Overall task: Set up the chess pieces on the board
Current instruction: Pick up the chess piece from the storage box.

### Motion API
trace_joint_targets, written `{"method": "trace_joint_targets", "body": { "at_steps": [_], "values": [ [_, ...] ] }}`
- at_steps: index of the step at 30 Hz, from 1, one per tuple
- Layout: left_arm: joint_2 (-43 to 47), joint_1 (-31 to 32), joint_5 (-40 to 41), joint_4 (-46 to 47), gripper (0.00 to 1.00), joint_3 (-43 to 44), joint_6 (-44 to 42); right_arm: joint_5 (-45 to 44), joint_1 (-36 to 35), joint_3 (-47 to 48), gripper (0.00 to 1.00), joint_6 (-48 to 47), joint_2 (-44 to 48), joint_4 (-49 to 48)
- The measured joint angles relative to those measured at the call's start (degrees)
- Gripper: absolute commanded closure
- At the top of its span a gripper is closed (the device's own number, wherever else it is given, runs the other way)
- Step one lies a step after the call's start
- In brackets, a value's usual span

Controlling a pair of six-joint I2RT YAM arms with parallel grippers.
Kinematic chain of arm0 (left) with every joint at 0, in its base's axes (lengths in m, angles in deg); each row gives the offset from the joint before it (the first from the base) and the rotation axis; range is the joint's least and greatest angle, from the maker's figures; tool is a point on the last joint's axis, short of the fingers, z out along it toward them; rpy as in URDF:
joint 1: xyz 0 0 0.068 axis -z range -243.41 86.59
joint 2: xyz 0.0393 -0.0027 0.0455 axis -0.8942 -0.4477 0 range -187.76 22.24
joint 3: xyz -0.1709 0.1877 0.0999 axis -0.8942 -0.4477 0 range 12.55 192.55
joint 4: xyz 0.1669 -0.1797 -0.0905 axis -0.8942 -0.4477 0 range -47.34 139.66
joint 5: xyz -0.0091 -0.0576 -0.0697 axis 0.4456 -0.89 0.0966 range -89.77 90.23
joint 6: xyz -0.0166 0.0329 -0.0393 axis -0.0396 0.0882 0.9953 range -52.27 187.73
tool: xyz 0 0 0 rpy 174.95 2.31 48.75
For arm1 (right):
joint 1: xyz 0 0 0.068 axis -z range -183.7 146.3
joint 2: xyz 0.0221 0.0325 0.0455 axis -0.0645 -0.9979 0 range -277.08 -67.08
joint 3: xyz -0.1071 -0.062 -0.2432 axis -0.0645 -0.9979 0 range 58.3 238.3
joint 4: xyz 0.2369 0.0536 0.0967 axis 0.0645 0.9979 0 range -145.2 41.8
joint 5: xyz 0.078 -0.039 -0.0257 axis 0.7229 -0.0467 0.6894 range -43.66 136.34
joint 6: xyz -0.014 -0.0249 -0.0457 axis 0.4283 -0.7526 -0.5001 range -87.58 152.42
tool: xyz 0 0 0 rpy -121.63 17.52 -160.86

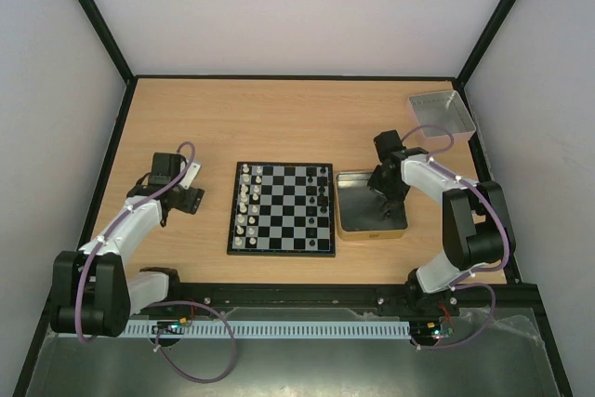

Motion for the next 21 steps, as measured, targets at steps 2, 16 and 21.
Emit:
{"method": "trace_joint_targets", "body": {
  "at_steps": [2, 16, 21],
  "values": [
    [0.0, 0.0, 0.0, 0.0, 0.17, 0.0, 0.0, 0.0, 0.0, -0.4, 0.9, 0.2, -0.2, -0.2],
    [0.0, 0.0, 0.0, 0.0, 0.17, 0.0, 0.0, -1.4, -2.1, -0.1, 0.96, -0.9, 3.5, 1.6],
    [0.0, 0.0, 0.0, 0.0, 0.17, 0.0, 0.0, -3.2, -12.5, 2.7, 0.95, -1.4, 4.7, 4.9]
  ]
}}
